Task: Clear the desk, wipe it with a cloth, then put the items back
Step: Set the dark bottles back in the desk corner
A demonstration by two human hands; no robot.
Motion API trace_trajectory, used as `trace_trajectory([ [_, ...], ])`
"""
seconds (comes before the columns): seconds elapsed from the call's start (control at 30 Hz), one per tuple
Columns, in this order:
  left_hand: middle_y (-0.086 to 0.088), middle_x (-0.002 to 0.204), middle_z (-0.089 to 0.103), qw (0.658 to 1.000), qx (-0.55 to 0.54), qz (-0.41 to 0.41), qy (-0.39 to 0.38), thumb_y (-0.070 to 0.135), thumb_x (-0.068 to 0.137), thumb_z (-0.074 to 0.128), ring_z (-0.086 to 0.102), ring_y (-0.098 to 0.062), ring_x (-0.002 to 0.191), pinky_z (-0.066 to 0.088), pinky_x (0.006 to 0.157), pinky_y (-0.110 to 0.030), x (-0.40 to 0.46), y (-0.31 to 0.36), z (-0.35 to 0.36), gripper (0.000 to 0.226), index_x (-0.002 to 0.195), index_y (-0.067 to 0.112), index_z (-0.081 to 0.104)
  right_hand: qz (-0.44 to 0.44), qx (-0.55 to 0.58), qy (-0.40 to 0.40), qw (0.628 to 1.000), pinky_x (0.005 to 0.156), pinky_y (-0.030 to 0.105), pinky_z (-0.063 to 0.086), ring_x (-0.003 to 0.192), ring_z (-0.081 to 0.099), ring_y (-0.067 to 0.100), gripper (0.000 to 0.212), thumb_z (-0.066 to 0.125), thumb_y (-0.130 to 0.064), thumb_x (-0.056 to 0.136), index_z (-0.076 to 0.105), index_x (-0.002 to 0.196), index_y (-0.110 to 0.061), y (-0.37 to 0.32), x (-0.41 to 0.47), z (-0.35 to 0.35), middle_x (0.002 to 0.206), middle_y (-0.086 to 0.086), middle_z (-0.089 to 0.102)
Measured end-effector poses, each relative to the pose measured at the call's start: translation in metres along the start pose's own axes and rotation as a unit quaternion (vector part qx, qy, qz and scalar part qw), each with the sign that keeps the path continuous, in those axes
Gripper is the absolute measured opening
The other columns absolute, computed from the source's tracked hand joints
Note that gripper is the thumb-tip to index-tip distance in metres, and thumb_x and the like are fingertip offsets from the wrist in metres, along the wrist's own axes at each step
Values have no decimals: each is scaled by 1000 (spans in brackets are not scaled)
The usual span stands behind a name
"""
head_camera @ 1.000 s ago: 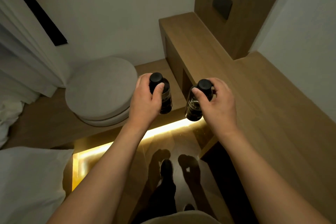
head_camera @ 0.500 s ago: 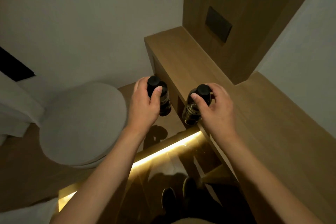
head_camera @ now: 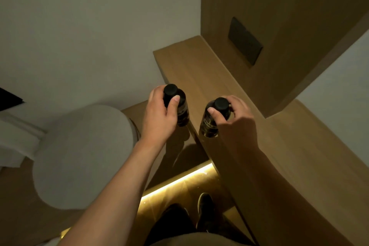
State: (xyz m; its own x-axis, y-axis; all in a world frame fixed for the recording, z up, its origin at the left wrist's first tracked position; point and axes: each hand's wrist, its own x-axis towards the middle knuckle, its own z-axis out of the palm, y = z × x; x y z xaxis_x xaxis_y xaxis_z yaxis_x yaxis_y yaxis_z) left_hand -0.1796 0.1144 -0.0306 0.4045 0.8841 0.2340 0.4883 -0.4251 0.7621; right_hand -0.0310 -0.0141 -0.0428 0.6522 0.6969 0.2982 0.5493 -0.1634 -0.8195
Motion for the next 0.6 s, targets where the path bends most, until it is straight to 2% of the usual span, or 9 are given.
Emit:
trace_trajectory([
  [0.07, 12, 113, 50, 1000, 7, -4, -7, 38, 101, 53, 46, 4, 99, 36, 78, -11, 12, 0, 7, 31, 126, 20, 54, 6, -5, -10, 1000, 80, 10, 39, 93, 54, 3, 30, 63, -43, 87, 63, 108, -22, 5, 13, 0, 101, -15, 57],
  [0.13, 11, 115, 50, 1000, 10, -4, -27, 38, 101, 53, 47, 1, 100, 36, 78, -12, 23, 0, 16, 32, 128, 20, 54, 14, -7, -16, 1000, 77, 14, 42, 86, 54, -3, 21, 65, -40, 87, 62, 103, -26, 10, 23, -2, 95, -16, 57],
  [0.27, 12, 111, 51, 995, -9, 27, -98, 47, 99, 48, 50, 2, 93, 38, 74, -19, 47, 6, 37, 34, 124, 25, 53, 28, -19, 17, 999, 70, 14, 41, 91, 51, -20, 15, 57, -50, 84, 49, 96, -50, 15, 35, -12, 84, -33, 54],
  [0.3, 15, 108, 50, 992, -16, 34, -119, 50, 98, 47, 50, 6, 95, 38, 73, -20, 53, 9, 44, 34, 121, 26, 53, 33, -27, 31, 999, 70, 18, 45, 92, 52, -18, 18, 56, -51, 83, 45, 97, -54, 17, 36, -15, 85, -36, 54],
  [0.37, 21, 106, 49, 985, -42, 54, -160, 47, 96, 47, 50, 12, 97, 41, 74, -22, 67, 16, 58, 27, 115, 29, 52, 63, -37, 55, 996, 74, 32, 54, 89, 56, -7, 19, 55, -55, 81, 43, 96, -55, 23, 39, -22, 87, -29, 55],
  [0.43, 13, 107, 52, 974, -61, 107, -190, 39, 97, 49, 53, 6, 97, 47, 79, -22, 77, 25, 72, 23, 112, 23, 55, 104, -51, 81, 990, 80, 40, 56, 92, 57, 3, 20, 56, -59, 80, 46, 97, -53, 31, 39, -29, 94, -22, 57],
  [0.53, 6, 112, 54, 952, -73, 156, -252, 40, 97, 52, 57, -6, 102, 49, 88, -19, 87, 37, 97, 30, 115, 17, 57, 129, -58, 126, 982, 81, 43, 55, 95, 59, 10, 17, 61, -49, 83, 52, 98, -48, 43, 36, -39, 98, -17, 61],
  [0.6, 5, 117, 53, 933, -77, 165, -310, 38, 100, 55, 56, -9, 107, 51, 92, -26, 88, 47, 112, 33, 124, 15, 53, 139, -57, 160, 975, 81, 40, 55, 94, 58, 7, 23, 68, -33, 86, 54, 94, -50, 49, 31, -47, 96, -17, 61],
])
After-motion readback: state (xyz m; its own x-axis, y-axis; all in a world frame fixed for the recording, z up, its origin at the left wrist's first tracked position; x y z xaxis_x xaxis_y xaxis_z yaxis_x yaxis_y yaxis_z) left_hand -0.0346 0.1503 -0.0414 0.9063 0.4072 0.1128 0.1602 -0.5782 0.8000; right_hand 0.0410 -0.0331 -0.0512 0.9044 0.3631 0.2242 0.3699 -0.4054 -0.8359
